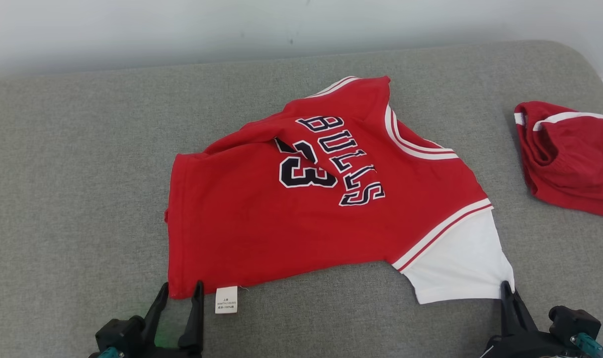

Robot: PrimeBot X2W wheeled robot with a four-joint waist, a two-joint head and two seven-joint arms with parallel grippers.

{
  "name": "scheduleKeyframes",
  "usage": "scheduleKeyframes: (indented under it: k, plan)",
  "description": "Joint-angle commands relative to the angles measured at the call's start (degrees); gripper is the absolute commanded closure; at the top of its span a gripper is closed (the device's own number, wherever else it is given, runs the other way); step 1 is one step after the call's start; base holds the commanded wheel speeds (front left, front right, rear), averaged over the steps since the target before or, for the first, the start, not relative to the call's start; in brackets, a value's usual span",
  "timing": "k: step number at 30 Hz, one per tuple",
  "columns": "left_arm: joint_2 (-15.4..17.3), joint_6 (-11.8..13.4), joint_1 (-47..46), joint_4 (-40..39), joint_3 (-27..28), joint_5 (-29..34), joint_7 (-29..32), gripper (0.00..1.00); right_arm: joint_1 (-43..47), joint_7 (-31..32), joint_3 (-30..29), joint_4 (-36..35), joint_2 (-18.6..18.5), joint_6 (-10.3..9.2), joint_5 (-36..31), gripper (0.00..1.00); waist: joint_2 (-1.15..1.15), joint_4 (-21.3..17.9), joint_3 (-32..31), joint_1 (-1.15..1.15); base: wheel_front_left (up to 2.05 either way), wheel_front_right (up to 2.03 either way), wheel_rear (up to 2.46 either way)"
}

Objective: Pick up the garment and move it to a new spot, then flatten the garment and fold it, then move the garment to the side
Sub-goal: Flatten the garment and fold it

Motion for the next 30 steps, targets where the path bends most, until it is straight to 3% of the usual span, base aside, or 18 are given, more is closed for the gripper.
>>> scheduleKeyframes:
  k: [1, 2, 4, 5, 10, 20, 24, 30]
  plan:
    - [0.0, -0.6, -0.5, 0.8, 0.2, 0.0, 0.1, 0.06, -0.4, 0.0, 0.2, -0.4, -0.2, -0.09, 0.3, 1.0, 0.0, -0.2, 0.2, 0.0, 0.0, 0.0, 0.0]
    - [0.0, -0.7, -0.7, 0.8, 0.2, 0.4, 0.1, 0.18, -0.4, 0.0, 0.2, -0.5, -0.2, -0.1, 0.5, 1.0, 0.0, -0.2, 0.3, 0.0, 0.0, 0.0, 0.0]
    - [0.0, -0.8, -1.1, 0.4, 0.1, 1.1, 0.1, 0.94, -0.5, 0.0, 0.3, -0.6, -0.2, -0.09, 0.7, 1.0, 0.0, -0.2, 0.4, 0.0, 0.0, 0.0, 0.0]
    - [0.0, -0.9, -1.1, 0.4, -0.1, 1.5, 0.1, 1.0, -0.5, 0.0, 0.2, -0.7, -0.2, -0.09, 0.7, 1.0, 0.0, -0.2, 0.4, 0.0, 0.0, 0.0, 0.0]
    - [0.1, -1.1, -0.7, -0.1, -0.4, 2.3, 0.0, 1.0, -0.7, 0.0, -0.2, -1.5, -0.4, -0.09, 1.4, 1.0, 0.0, 0.5, 0.0, 0.0, 0.0, 0.0, 0.0]
    - [0.6, -3.0, -5.0, -12.3, 4.1, 9.2, 0.0, 1.0, -5.7, 0.0, 3.7, -14.6, -1.9, -0.08, 4.3, 1.0, 0.0, 2.8, -4.1, 0.0, 0.0, 0.0, 0.0]
    - [3.6, -4.1, -11.7, -13.3, 4.8, 11.7, 0.0, 1.0, -12.0, 0.0, 5.8, -16.8, -3.9, -0.08, 5.3, 1.0, 0.0, 3.5, -5.8, 0.0, 0.0, 0.0, 0.0]
    - [10.8, -4.7, -26.2, -9.3, -0.1, 15.2, 0.0, 1.0, -25.3, 0.0, 8.7, -16.6, -8.4, -0.07, 3.7, 1.0, 0.0, 4.8, -7.2, 0.0, 0.0, 0.0, 0.0]
